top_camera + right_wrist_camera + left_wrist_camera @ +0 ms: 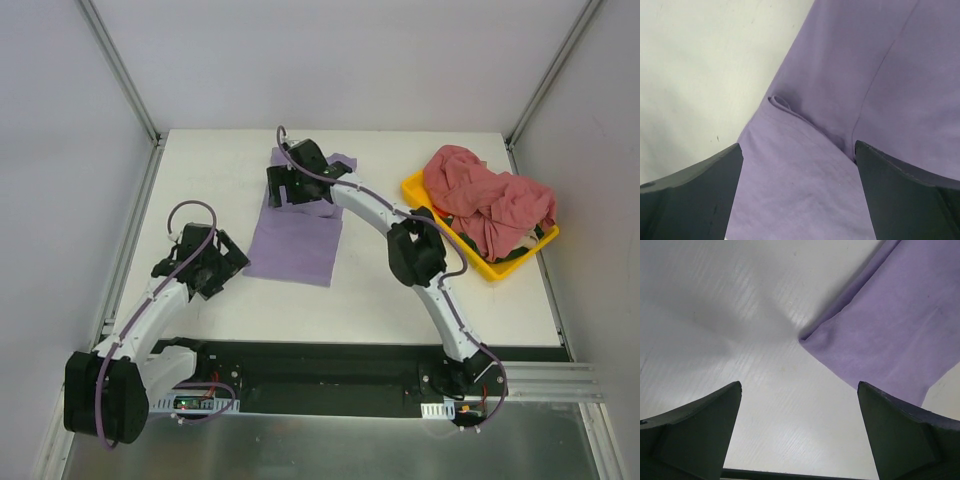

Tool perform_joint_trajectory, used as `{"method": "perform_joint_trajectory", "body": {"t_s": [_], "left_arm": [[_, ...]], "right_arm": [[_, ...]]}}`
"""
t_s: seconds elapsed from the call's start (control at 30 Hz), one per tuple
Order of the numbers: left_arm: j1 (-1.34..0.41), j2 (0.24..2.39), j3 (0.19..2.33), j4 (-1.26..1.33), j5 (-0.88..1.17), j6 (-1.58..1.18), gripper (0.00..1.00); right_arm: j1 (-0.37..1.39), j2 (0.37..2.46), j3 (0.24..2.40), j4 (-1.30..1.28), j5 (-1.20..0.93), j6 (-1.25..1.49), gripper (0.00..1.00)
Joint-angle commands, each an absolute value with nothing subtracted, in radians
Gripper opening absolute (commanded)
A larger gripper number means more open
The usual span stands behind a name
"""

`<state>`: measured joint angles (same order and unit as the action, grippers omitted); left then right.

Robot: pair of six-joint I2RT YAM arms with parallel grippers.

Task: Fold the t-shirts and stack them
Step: Grab one side of the 2/3 rectangular tshirt with both arms

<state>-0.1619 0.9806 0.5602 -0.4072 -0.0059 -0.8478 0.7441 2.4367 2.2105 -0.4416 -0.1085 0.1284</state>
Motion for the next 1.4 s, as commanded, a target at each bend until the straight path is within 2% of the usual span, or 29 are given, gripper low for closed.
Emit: {"method": "perform_joint_trajectory", "body": {"t_s": [0.0, 0.07, 0.13, 0.23, 0.37, 0.57, 0.67, 0.7, 0.8, 0.9, 1.03, 1.13, 1.37], "left_arm": [[-0.150, 1.028, 0.607, -0.426, -0.020, -0.821, 0.99], [-0.149, 1.067, 0.620, -0.414, -0.018, -0.822, 0.98], [-0.144, 1.123, 0.638, -0.396, -0.008, -0.822, 0.89], [-0.140, 1.222, 0.672, -0.348, 0.061, -0.815, 0.82], [-0.138, 1.328, 0.710, -0.307, 0.095, -0.811, 0.72], [-0.138, 1.442, 0.729, -0.304, 0.101, -0.805, 0.52], [-0.138, 1.468, 0.719, -0.302, 0.078, -0.813, 0.49], [-0.138, 1.477, 0.718, -0.302, 0.075, -0.813, 0.48], [-0.138, 1.502, 0.715, -0.305, 0.078, -0.810, 0.36], [-0.138, 1.516, 0.718, -0.305, 0.086, -0.810, 0.17], [-0.138, 1.519, 0.726, -0.305, 0.094, -0.799, 0.04], [-0.138, 1.516, 0.727, -0.305, 0.091, -0.798, 0.00], [-0.137, 1.496, 0.729, -0.321, 0.064, -0.798, 0.00]], "right_arm": [[0.768, 2.268, 2.075, -0.439, -0.182, 0.022, 0.96], [0.782, 2.148, 1.891, -0.396, -0.207, -0.099, 0.96], [0.807, 2.007, 1.698, -0.358, -0.186, -0.202, 0.96], [0.862, 1.841, 1.452, -0.313, -0.101, -0.360, 0.96], [0.907, 1.738, 1.292, -0.305, -0.150, -0.482, 0.96], [0.966, 1.785, 1.288, -0.348, -0.163, -0.541, 0.99], [0.974, 1.810, 1.302, -0.353, -0.167, -0.537, 0.99], [0.976, 1.815, 1.298, -0.351, -0.167, -0.538, 0.97], [0.979, 1.815, 1.275, -0.347, -0.173, -0.549, 0.93], [0.995, 1.822, 1.266, -0.350, -0.166, -0.581, 0.86], [1.020, 1.853, 1.278, -0.370, -0.134, -0.617, 0.77], [1.025, 1.879, 1.296, -0.394, -0.120, -0.608, 0.71], [1.026, 1.899, 1.258, -0.406, -0.084, -0.575, 0.60]]}}
